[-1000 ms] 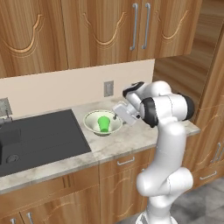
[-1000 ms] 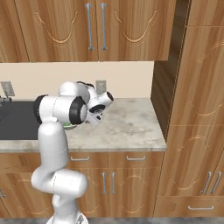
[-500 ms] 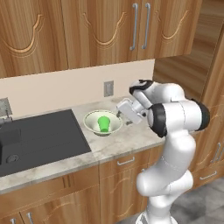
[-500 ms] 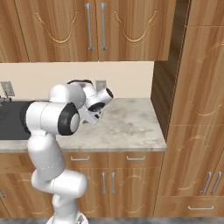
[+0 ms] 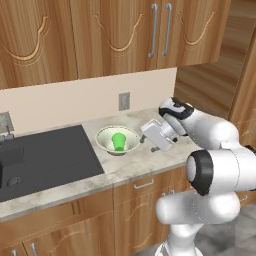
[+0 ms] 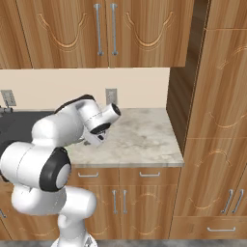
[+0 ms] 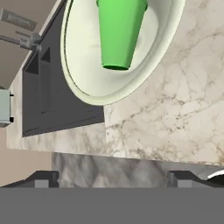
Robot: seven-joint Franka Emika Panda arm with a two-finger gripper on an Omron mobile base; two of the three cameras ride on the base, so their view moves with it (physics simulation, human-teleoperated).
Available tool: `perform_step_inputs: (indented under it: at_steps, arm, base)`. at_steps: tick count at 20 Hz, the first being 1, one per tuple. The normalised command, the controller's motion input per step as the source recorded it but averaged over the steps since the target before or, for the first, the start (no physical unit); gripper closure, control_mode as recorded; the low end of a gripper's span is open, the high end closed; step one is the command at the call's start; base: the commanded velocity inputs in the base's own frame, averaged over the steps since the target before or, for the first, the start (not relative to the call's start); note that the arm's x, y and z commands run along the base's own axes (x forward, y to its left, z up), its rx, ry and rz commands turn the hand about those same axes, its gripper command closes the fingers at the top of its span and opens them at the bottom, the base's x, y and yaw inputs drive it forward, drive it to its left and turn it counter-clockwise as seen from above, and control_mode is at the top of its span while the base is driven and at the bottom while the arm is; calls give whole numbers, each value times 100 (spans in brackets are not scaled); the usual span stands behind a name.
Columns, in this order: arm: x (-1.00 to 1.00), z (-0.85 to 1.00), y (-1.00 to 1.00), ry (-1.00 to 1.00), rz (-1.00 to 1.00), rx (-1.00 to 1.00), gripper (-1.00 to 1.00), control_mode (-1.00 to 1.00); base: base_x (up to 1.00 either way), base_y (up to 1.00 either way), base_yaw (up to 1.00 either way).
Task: Place the cup inside the bowl on the dining table and move the bowl to any counter.
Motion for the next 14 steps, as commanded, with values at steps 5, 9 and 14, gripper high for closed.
perform_step_inputs:
  at_steps: [5,9,14]
  arm:
    - [-97,52,-1,-11,0,0,-100,-100]
    - [-91,63,0,-12,0,0,-100,-100]
    - [-81,51,0,-8,0,0,-100,-100]
  base:
    - [0,0,0]
    - [0,0,0]
    - [0,0,0]
